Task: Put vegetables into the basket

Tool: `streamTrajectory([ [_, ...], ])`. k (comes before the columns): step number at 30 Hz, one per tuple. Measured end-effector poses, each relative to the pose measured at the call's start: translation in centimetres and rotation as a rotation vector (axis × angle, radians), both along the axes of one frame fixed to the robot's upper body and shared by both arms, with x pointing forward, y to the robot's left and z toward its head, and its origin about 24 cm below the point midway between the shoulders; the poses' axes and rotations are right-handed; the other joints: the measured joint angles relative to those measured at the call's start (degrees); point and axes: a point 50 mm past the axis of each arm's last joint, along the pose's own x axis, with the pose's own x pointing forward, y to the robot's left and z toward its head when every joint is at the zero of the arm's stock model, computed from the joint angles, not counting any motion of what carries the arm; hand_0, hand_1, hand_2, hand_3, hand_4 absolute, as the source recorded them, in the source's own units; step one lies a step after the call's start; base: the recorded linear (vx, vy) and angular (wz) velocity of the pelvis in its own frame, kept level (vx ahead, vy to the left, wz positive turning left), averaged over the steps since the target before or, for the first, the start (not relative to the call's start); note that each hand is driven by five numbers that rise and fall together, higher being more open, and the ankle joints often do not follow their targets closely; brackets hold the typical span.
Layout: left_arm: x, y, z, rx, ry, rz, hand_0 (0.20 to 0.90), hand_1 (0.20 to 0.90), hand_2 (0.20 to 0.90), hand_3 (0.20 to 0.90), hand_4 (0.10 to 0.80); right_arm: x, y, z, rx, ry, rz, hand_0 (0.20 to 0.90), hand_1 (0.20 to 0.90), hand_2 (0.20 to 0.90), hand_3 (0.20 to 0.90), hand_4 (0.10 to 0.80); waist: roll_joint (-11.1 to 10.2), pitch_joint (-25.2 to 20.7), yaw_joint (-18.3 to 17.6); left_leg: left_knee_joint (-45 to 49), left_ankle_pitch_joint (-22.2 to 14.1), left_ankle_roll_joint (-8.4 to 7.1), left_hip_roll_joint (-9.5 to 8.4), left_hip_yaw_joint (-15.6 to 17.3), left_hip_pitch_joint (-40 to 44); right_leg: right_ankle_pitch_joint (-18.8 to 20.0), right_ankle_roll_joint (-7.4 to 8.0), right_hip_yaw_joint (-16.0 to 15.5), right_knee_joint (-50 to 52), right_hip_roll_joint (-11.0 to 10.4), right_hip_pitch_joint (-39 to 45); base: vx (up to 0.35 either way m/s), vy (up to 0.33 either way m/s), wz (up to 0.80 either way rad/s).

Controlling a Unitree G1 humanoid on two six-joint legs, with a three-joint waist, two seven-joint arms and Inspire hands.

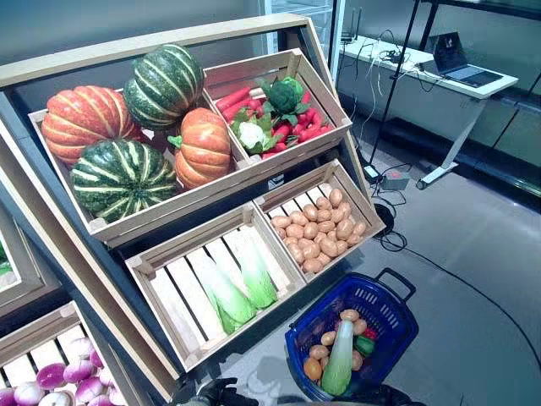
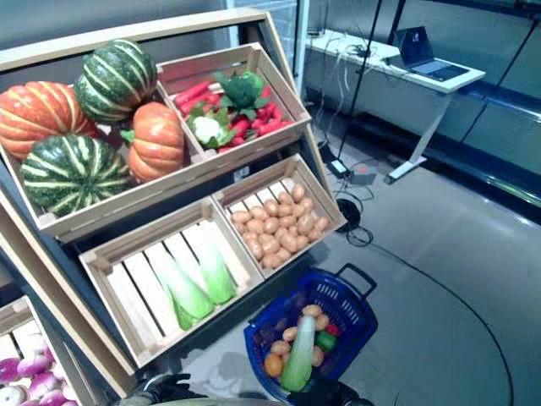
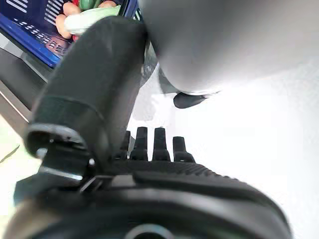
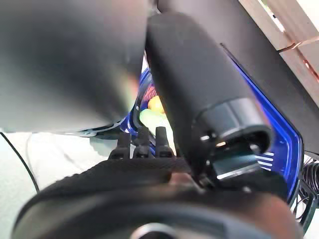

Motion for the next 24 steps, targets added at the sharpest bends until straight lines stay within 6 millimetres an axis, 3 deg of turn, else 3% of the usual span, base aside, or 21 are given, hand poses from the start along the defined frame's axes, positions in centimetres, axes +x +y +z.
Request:
streamTrajectory([
  [16,1.1,-0.2,0.3,0.011,-0.045,-0.066,0.9,0.9,0.9,0.9,0.8,0.4,0.2,0.1,0.004,-0.012,0.013,0.9,0.9,0.9,0.9,0.8,-0.35,0.4,-0.43,0.0,-0.03,0.0,0.03,0.3,-0.04,0.1,0.16,0.26,0.0,0.04,-0.19,-0.001,0.0,0.0],
  [18,2.0,-0.6,0.7,-0.024,-0.097,-0.115,0.9,0.9,0.9,0.9,0.8,0.6,0.1,0.2,0.003,-0.021,0.016,0.9,0.9,0.9,0.9,0.8,-0.19,0.77,-0.43,0.0,-0.03,0.01,0.03,0.6,-0.18,0.09,0.12,0.66,0.0,0.03,-0.44,-0.04,0.013,-0.08],
  [20,4.6,-1.3,2.4,-0.094,-0.229,-0.191,0.9,0.9,0.9,0.9,0.8,1.3,-0.1,0.5,0.002,-0.048,0.024,0.9,0.9,0.9,0.9,0.8,0.51,1.64,-0.24,0.0,0.0,0.04,0.03,1.16,-0.85,0.32,0.2,1.26,0.03,0.0,-1.31,-0.034,0.024,-0.12],
  [24,11.1,-2.5,8.5,-0.201,-0.489,-0.337,0.9,0.9,0.9,0.9,0.8,1.6,-0.8,0.8,-0.011,-0.063,0.029,0.9,0.9,0.9,0.9,0.8,2.31,3.01,-0.08,0.01,0.23,0.19,-0.12,1.2,-1.72,0.87,0.54,1.31,-0.02,-0.11,-2.17,0.01,-0.007,-0.01],
])
